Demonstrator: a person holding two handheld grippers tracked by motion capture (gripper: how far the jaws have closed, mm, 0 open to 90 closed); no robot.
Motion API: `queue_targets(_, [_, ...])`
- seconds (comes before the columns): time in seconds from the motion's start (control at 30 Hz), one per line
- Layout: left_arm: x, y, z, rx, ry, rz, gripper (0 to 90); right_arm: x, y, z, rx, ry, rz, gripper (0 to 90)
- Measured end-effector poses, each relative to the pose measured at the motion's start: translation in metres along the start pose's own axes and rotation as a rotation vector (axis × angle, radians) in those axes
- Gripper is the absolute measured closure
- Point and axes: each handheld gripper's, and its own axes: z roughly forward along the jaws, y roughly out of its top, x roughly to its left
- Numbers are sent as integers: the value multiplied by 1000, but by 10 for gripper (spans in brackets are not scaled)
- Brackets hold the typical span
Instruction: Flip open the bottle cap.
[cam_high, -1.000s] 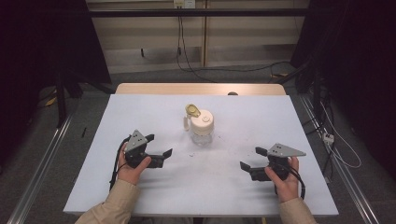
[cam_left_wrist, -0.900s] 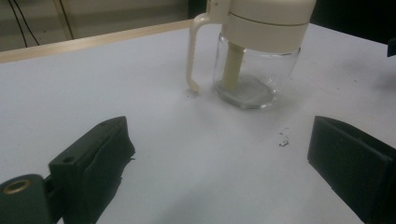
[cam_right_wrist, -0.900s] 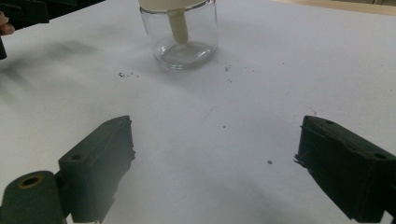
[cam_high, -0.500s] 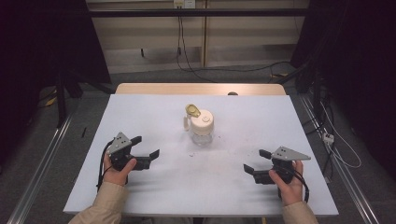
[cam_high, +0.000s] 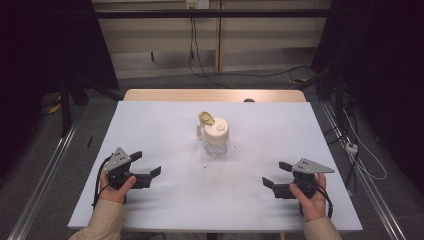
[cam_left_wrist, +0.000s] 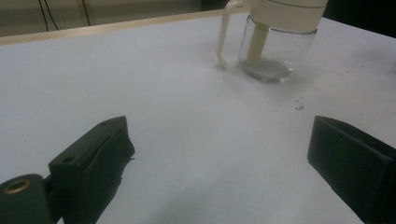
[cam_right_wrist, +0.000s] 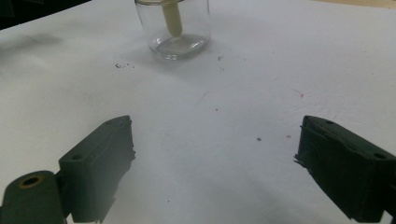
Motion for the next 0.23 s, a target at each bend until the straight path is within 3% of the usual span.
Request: queue_targets(0.23, [2,-1,-2,4,14,2,57,-2,0,3,4,-4,1,98])
